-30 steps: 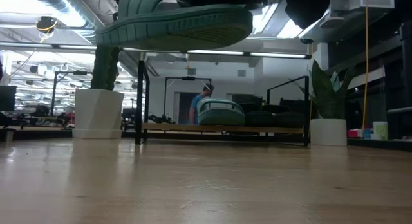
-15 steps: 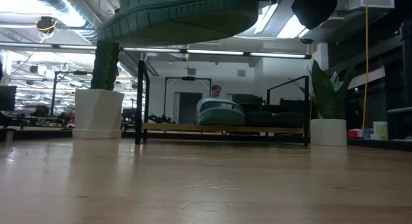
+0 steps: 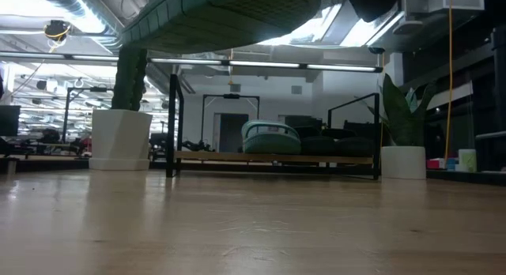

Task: Pick and place slides into the shelf
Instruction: Put the dark green slide on the shelf

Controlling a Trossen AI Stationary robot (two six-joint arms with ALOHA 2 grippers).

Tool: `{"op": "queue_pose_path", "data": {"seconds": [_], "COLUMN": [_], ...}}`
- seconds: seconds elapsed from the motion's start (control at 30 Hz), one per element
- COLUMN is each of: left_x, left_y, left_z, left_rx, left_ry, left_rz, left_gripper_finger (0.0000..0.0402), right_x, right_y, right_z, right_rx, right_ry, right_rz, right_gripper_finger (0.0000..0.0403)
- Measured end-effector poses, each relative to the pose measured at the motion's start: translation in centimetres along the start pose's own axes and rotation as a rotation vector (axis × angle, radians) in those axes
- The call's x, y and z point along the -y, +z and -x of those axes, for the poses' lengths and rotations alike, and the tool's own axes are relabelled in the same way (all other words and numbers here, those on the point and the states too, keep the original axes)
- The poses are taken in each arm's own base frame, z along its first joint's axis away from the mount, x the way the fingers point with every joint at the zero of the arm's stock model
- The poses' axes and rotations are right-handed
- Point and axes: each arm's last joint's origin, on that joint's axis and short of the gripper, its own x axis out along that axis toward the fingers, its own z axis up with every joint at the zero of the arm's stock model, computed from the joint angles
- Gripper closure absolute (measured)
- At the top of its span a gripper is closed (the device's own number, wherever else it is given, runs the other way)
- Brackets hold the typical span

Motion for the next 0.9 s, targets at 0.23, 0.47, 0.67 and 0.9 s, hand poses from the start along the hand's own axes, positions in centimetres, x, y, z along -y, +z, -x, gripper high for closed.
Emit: {"op": "queue_pose_path", "data": {"seconds": [0.23,0.47,0.67,0.9], "left_x": [0.03,0.05,0.02,-0.03], "left_y": [0.07,0.09,0.10,0.15], "left_z": [0.00,0.03,0.02,0.02], "left_rx": [0.006,0.009,0.021,0.035], "left_ry": [-0.004,-0.005,0.010,0.028], "left_rz": [-0.002,-0.003,-0.031,-0.049], "left_gripper_finger": [0.0401,0.0401,0.0401,0.0401], "right_x": [0.07,0.16,0.13,0.13], "right_y": [0.07,0.21,0.28,0.30], "right_z": [0.00,0.05,0.04,0.03], "right_rx": [0.006,0.019,0.043,0.049], "right_ry": [-0.005,-0.011,0.007,0.011], "right_rz": [-0.011,-0.028,-0.048,-0.056], "right_gripper_finger": [0.0295,0.0302,0.0324,0.0328]}}
